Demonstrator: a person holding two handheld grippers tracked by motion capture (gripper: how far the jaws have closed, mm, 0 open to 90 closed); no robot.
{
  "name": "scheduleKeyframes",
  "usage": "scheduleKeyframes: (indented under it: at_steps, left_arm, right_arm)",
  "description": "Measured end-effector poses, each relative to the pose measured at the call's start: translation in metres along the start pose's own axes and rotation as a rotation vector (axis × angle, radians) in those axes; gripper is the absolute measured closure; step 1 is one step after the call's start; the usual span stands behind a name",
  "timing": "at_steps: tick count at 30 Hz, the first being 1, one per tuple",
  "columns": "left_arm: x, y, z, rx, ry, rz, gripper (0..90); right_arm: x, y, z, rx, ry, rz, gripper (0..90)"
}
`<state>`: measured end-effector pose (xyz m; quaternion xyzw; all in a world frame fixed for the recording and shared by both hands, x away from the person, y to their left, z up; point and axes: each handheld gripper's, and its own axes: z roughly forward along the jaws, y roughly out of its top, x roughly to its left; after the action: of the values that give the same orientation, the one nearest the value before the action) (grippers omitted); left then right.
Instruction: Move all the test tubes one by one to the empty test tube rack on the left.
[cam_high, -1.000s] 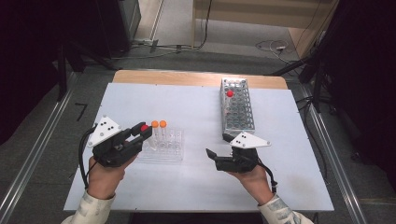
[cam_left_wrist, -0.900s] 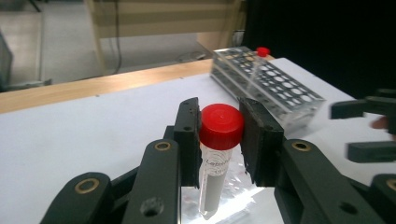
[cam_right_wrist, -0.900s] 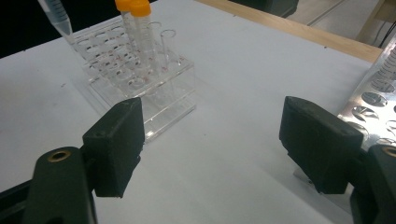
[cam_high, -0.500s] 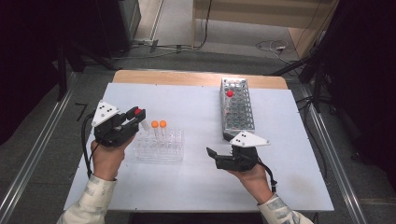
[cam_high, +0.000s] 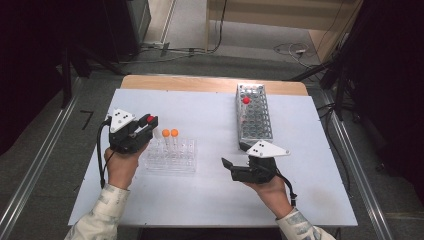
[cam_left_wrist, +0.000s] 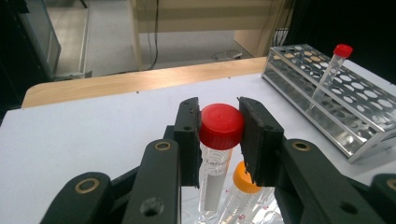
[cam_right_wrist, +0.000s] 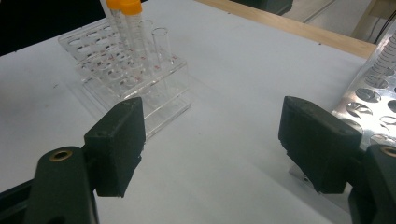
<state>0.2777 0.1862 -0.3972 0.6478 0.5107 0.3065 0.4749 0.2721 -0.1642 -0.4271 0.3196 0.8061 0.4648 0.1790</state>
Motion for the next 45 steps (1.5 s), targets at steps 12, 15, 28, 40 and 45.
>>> scheduleKeyframes:
  at_steps: [12, 15, 28, 40, 45]
  left_arm:
    - [-0.005, -0.019, 0.011, 0.039, 0.017, 0.013, 67.5]
    - [-0.004, -0.019, 0.010, 0.033, 0.017, 0.008, 64.0]
    - [-0.006, -0.012, -0.005, -0.006, 0.005, -0.046, 44.6]
    - [-0.017, -0.009, -0.010, -0.017, -0.025, -0.023, 39.1]
    - [-0.016, -0.008, -0.011, -0.020, -0.026, -0.028, 39.1]
  right_arm:
    - [0.001, 0.000, 0.000, 0.001, 0.001, -0.003, 21.7]
    - [0.001, 0.000, 0.000, 0.002, -0.001, -0.002, 21.7]
    - [-0.028, 0.003, 0.019, -0.030, -0.158, 0.085, 24.8]
    - [-0.076, 0.028, 0.056, -0.052, -0.314, 0.126, 32.5]
    - [-0.089, 0.037, 0.066, -0.052, -0.340, 0.145, 38.6]
